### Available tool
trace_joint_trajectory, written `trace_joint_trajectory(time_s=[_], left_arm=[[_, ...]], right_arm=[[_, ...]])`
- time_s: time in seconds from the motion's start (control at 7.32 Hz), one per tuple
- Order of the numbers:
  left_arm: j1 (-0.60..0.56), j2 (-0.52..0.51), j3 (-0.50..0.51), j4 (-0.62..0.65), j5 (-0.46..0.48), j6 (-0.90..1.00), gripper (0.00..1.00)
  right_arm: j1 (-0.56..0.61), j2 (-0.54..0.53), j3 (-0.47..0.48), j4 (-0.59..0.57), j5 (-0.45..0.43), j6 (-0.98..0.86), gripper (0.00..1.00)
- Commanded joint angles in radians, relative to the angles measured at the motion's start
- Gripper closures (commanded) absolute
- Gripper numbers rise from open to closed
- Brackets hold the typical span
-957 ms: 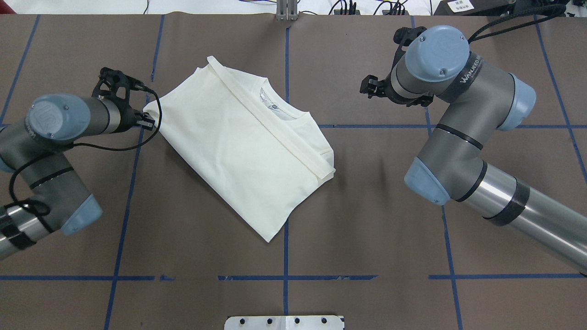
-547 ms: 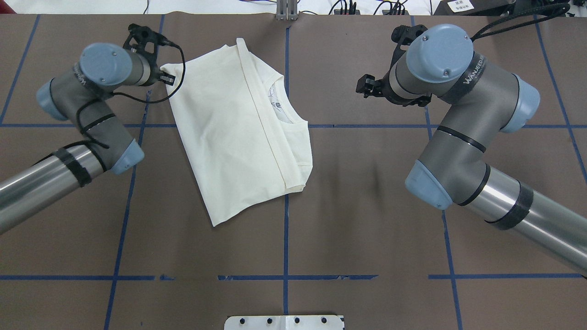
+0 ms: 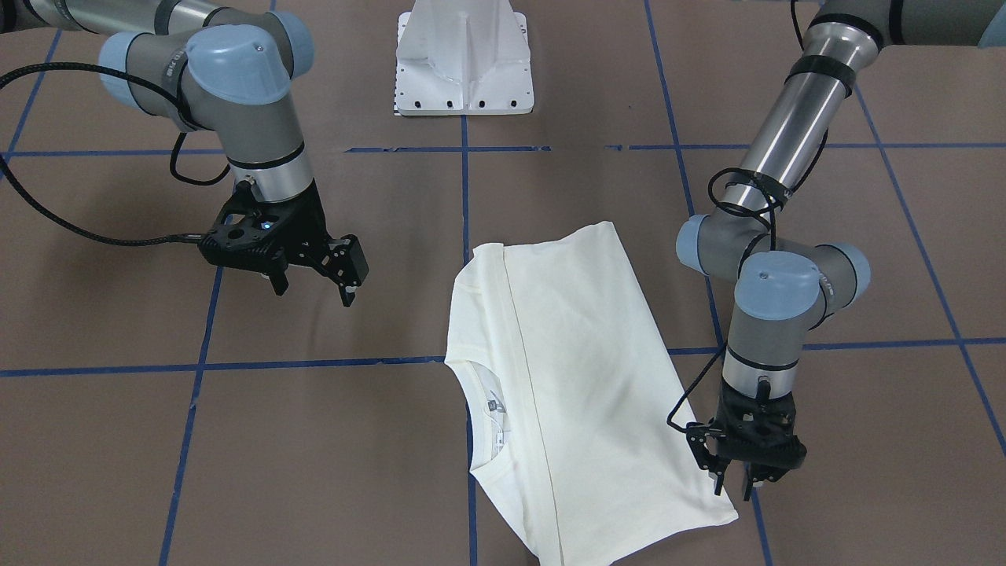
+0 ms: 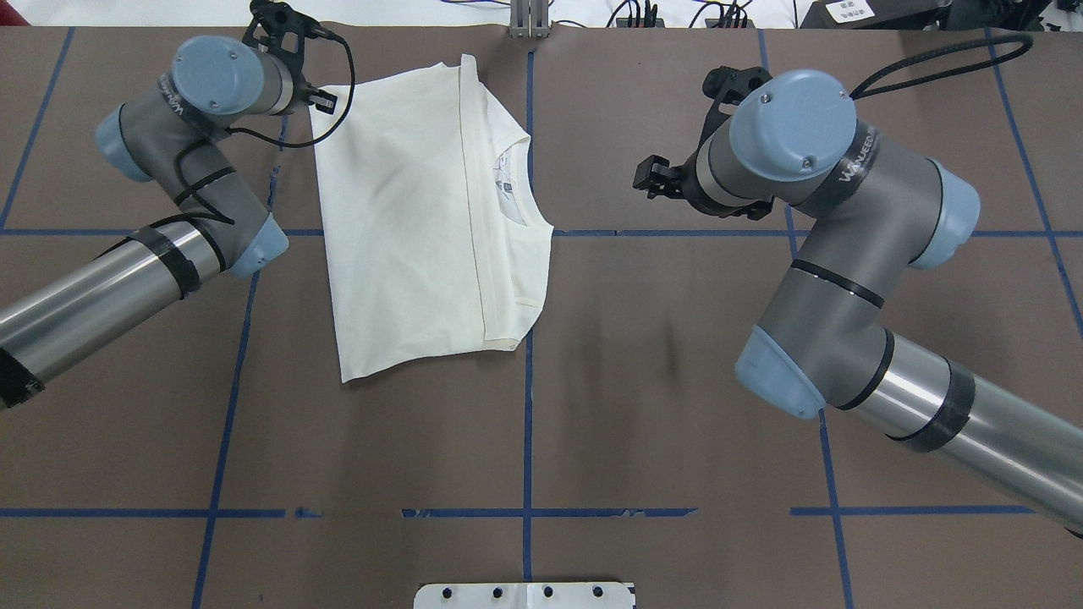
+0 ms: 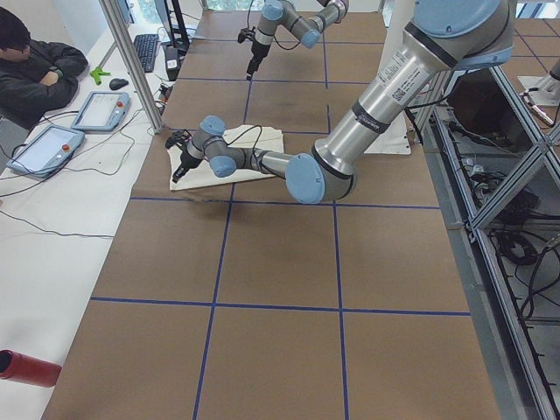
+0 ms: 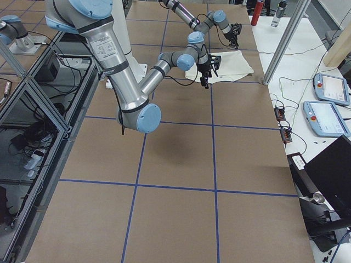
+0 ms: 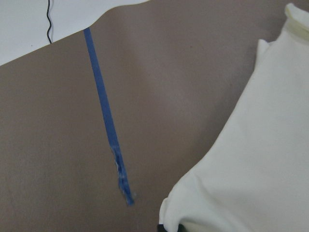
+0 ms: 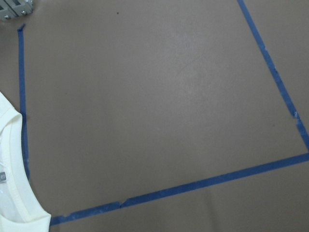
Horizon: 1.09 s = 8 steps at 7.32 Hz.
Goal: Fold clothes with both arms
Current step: 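Reach the right gripper to the collar and drag the shirt toward the robot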
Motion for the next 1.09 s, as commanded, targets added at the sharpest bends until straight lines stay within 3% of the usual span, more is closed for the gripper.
trace_joint_trajectory(time_s=[0.0, 0.27, 0.41, 0.68, 0.96], left_arm=[[-0.023, 0.022, -0.058, -0.042, -0.141, -0.001, 0.00], [-0.025, 0.101, -0.166, -0.042, -0.170, -0.001, 0.00], [-0.025, 0.105, -0.171, -0.045, -0.192, -0.001, 0.00], [-0.024, 0.105, -0.171, -0.048, -0.194, -0.001, 0.00], [-0.025, 0.105, -0.171, -0.048, -0.194, -0.001, 0.00]], right_arm=[[-0.047, 0.079, -0.049, 0.002, -0.023, 0.128, 0.01], [-0.099, 0.270, -0.296, 0.012, -0.113, 0.272, 0.20], [-0.116, 0.317, -0.387, 0.053, -0.115, 0.288, 0.28], [-0.149, 0.339, -0.460, 0.058, -0.117, 0.276, 0.40], [-0.172, 0.368, -0.518, 0.057, -0.117, 0.269, 0.41]])
